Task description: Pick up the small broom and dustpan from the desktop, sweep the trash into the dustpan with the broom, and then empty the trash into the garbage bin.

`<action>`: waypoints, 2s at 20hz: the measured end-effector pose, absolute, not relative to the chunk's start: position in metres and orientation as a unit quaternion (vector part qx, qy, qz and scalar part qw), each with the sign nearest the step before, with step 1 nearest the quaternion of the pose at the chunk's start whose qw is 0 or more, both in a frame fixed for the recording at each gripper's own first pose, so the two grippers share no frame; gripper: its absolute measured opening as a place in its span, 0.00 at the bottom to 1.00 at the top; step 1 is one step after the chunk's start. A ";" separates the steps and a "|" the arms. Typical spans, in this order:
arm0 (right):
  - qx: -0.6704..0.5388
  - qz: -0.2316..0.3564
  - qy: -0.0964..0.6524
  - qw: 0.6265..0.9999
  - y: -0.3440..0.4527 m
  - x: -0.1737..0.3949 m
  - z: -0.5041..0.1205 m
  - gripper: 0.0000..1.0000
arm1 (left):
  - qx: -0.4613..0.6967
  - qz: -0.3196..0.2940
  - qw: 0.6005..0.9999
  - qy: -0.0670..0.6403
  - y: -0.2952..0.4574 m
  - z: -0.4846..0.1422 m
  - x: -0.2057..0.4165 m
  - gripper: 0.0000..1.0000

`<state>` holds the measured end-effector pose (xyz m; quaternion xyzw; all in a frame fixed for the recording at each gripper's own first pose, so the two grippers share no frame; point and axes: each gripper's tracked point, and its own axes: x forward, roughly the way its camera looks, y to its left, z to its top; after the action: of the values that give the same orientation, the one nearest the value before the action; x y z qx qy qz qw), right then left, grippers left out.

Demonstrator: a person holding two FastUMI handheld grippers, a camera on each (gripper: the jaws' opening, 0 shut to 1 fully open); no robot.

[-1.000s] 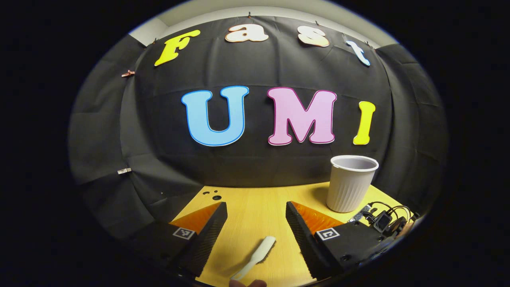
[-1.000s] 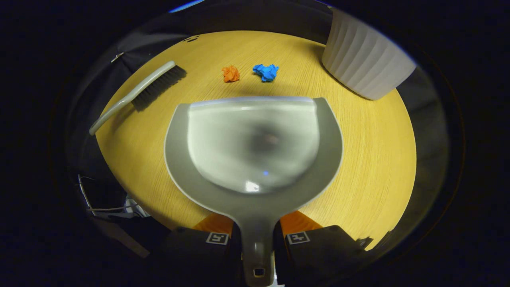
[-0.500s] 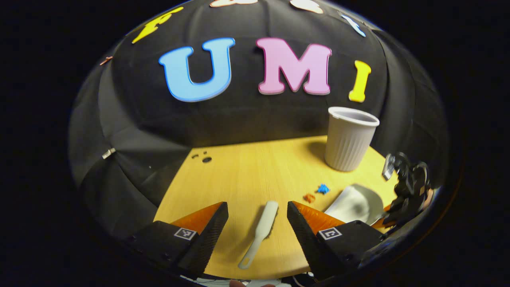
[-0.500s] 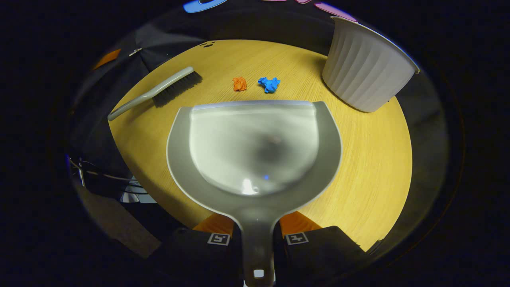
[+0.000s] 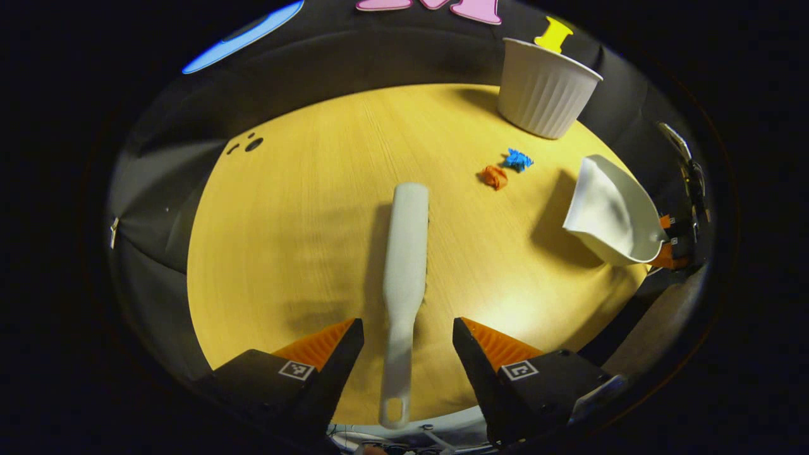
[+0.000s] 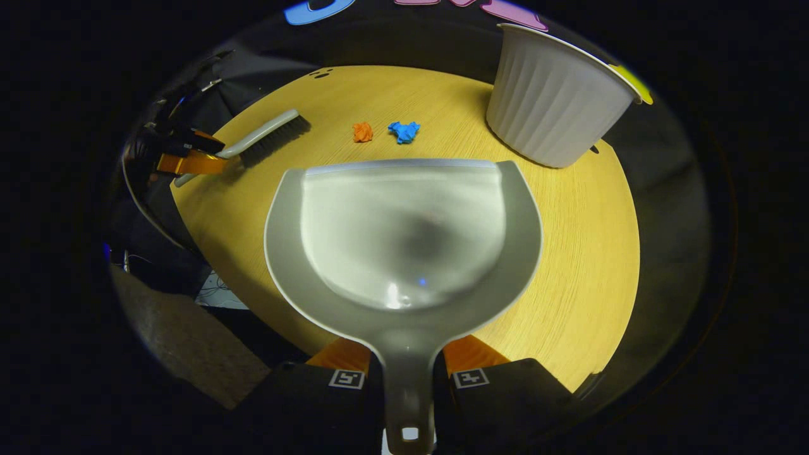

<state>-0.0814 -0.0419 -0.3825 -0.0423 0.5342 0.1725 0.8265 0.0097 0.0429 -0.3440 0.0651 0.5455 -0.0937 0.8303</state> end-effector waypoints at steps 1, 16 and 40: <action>-0.041 0.171 0.535 0.826 -0.043 -0.082 -0.383 0.35 | 0.066 -0.093 0.823 0.556 0.044 -0.353 0.010 0.91; -0.069 0.202 0.566 0.796 -0.044 -0.068 -0.385 0.36 | 0.094 -0.071 0.790 0.601 0.055 -0.382 0.030 0.27; -0.124 0.231 0.626 0.735 -0.052 -0.034 -0.395 0.36 | 0.187 -0.199 0.782 0.560 -0.091 -0.376 0.161 0.24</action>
<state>-0.0342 -0.0516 -0.3952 -0.1241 0.6257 0.2308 0.7348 0.1613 -0.0911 -0.3757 0.1869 0.5599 -0.1987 0.7824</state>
